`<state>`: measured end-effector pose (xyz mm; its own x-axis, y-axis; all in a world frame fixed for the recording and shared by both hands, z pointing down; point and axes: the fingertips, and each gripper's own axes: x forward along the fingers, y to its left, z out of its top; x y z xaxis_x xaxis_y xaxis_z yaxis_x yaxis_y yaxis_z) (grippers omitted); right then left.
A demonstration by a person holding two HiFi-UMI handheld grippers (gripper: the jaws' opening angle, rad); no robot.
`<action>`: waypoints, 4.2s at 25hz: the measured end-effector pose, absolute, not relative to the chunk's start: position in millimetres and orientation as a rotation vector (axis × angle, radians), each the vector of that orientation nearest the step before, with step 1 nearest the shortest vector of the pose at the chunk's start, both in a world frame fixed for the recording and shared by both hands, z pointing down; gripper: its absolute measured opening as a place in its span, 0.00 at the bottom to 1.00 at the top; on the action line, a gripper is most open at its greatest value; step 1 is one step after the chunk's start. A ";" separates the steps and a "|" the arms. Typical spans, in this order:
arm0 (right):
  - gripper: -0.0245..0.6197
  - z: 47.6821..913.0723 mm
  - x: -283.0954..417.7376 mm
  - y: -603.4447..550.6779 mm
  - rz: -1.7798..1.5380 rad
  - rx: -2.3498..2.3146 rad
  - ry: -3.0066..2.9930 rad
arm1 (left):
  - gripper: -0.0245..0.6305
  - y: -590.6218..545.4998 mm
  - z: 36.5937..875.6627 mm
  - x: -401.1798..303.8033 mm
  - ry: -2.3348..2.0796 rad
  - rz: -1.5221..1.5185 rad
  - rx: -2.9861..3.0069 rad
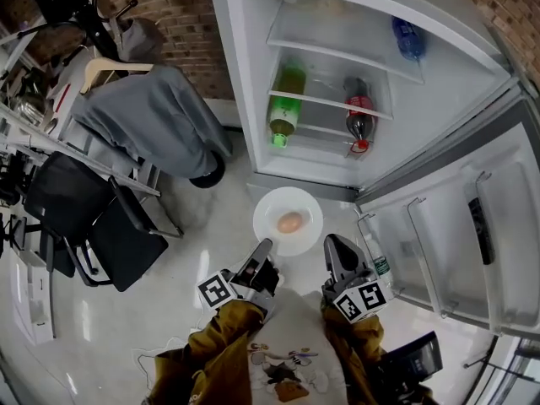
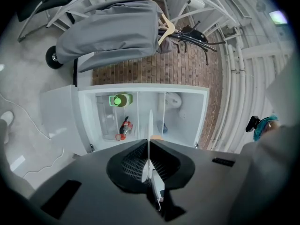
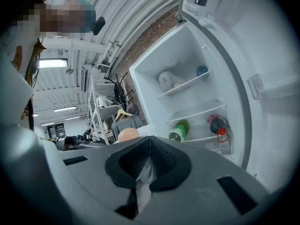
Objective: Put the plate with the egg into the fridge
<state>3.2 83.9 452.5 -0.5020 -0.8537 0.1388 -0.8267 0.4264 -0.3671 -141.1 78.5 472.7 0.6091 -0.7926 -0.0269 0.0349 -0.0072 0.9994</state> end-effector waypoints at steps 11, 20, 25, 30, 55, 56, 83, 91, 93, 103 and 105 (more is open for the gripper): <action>0.05 444.7 -29.8 52.7 -0.577 -1.602 2.527 | 0.07 32.7 481.6 -168.4 -0.652 -0.685 1.450; 0.05 449.8 -14.9 39.4 -0.581 -1.622 2.491 | 0.07 6.8 480.1 -154.5 -0.653 -0.682 1.459; 0.05 449.3 -12.5 30.7 -0.576 -1.607 2.487 | 0.07 -8.2 475.7 -149.1 -0.671 -0.677 1.482; 0.05 449.1 -9.4 24.1 -0.573 -1.605 2.482 | 0.07 -18.3 474.8 -137.9 -0.665 -0.676 1.473; 0.05 441.4 24.6 -44.7 -0.549 -1.566 2.550 | 0.07 -101.6 477.2 -81.3 -0.671 -0.659 1.451; 0.05 441.5 26.0 -47.5 -0.548 -1.566 2.550 | 0.07 -105.4 477.0 -79.0 -0.670 -0.659 1.451; 0.05 437.4 44.0 -91.0 -0.494 -1.482 2.646 | 0.07 -156.8 482.4 -46.5 -0.730 -0.682 1.409; 0.05 437.5 51.7 -94.4 -0.471 -1.500 2.660 | 0.07 -168.8 486.3 -39.8 -0.742 -0.694 1.400; 0.05 437.1 52.8 -95.2 -0.466 -1.503 2.662 | 0.07 -172.6 486.4 -39.0 -0.745 -0.699 1.401; 0.05 446.2 60.7 -104.4 -0.481 -1.593 2.664 | 0.07 -181.0 493.2 -39.4 -0.764 -0.709 1.399; 0.05 447.5 61.4 -107.0 -0.475 -1.611 2.669 | 0.07 -182.5 495.5 -40.0 -0.769 -0.712 1.399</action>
<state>61.4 -107.0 447.5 -0.4781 -0.8629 0.1640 -0.8665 0.4327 -0.2490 -40.0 -182.5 495.5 0.5771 -0.8152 0.0495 -0.0130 0.0515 0.9986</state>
